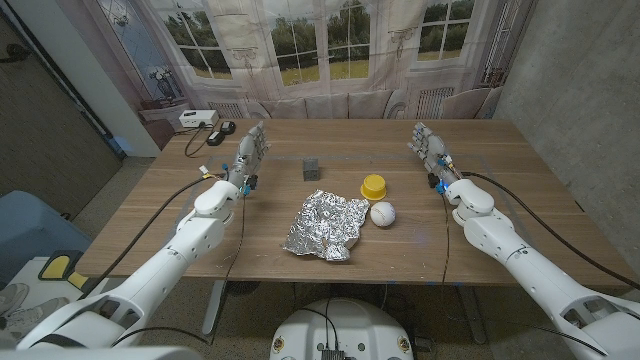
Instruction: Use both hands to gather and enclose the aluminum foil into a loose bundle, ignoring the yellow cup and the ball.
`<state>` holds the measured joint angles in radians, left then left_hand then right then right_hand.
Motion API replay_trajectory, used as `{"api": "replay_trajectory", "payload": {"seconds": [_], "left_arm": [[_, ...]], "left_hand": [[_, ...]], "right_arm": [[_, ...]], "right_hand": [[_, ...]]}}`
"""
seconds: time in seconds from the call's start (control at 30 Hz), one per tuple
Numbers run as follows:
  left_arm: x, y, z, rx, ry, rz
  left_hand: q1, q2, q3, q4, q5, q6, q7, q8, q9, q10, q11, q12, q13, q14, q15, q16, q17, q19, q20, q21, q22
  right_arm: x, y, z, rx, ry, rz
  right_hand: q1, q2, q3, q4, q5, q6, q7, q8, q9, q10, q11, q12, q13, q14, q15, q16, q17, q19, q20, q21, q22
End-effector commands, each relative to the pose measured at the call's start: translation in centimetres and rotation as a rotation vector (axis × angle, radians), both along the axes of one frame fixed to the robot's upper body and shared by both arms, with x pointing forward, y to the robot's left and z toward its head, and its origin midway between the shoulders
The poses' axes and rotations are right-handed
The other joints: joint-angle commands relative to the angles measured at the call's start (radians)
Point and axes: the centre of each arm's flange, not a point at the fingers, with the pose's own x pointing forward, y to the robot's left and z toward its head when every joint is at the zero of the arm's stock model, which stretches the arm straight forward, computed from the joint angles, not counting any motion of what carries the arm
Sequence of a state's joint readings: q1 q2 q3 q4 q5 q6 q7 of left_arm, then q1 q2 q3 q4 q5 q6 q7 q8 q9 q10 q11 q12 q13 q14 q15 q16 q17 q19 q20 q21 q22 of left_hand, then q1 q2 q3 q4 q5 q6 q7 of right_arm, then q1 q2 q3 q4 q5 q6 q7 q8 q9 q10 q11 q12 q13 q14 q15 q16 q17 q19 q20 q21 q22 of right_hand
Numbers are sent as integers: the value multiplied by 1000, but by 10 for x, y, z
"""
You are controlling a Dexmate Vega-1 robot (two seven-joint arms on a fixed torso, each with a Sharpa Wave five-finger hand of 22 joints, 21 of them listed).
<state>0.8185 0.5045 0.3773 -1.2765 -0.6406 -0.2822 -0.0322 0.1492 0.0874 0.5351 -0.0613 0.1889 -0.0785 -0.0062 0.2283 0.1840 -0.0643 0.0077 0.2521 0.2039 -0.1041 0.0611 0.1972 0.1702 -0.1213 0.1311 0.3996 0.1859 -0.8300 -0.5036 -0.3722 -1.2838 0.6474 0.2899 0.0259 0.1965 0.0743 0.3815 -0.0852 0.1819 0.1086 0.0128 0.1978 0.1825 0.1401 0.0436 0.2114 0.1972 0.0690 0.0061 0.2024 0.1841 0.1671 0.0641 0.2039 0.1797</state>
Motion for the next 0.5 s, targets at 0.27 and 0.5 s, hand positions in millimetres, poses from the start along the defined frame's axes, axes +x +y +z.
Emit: {"api": "replay_trajectory", "payload": {"seconds": [0.27,0.5], "left_arm": [[-5,-5,11,215,47,120],[-11,-6,12,313,77,149]], "left_hand": [[68,-102,-19,-98,-15,-81,-48,-32,4,4,14,22,41,105,28,13,17,23,75,-19,14],[102,-149,-34,-106,-6,-22,-31,-14,3,72,9,44,45,210,-8,43,22,102,72,4,18]], "right_arm": [[-3,4,-2,-12,-2,-24],[-7,4,-7,-2,-5,-26]], "right_hand": [[36,-3,1,-40,8,-43,-17,-15,3,-48,-4,-20,10,-18,35,-14,1,-1,30,0,3],[35,-4,0,-41,7,-44,-17,-14,3,-48,-6,-19,10,-20,41,-13,2,-1,32,0,3]]}}
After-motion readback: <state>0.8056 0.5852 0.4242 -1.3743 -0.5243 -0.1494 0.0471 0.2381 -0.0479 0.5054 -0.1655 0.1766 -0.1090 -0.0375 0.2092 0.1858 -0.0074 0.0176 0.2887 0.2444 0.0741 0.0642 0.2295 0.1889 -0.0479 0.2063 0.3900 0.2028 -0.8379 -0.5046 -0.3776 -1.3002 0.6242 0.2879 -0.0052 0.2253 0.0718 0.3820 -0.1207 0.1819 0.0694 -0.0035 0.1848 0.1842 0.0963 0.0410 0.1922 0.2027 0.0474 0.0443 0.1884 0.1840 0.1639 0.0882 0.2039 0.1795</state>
